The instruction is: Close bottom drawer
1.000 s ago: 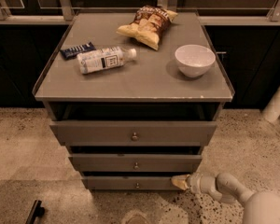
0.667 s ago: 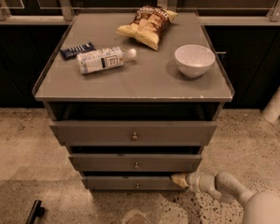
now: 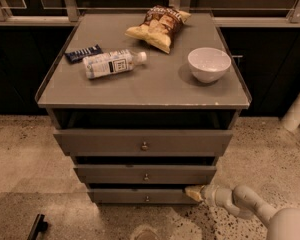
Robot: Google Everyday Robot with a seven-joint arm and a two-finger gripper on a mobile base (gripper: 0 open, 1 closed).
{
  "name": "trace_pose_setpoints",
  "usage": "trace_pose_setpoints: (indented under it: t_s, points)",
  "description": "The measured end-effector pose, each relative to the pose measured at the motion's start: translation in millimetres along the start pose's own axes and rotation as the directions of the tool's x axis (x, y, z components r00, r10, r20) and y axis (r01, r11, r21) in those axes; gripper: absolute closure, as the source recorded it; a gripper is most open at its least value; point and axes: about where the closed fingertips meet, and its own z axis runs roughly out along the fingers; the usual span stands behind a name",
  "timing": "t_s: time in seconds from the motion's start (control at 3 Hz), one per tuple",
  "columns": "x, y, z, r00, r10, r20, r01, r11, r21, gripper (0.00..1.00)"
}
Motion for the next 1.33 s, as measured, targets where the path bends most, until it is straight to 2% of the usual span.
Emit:
trace_pose_setpoints:
  t_s: [0.33,0.67,1.0,1.33]
  points:
    - [-4,9,-25,1.000,-0.004,0.022,0.003,0.9994,0.035,1.00]
    - [14,31,-33,0.999,0.032,0.015,-0.033,0.9993,0.018,0.81]
    - [13,26,-36,0.999,0.036,-0.019,-0.036,0.9992,0.019,0.58]
    - [13,26,-37,0.999,0.036,-0.019,-0.036,0.9992,0.020,0.34]
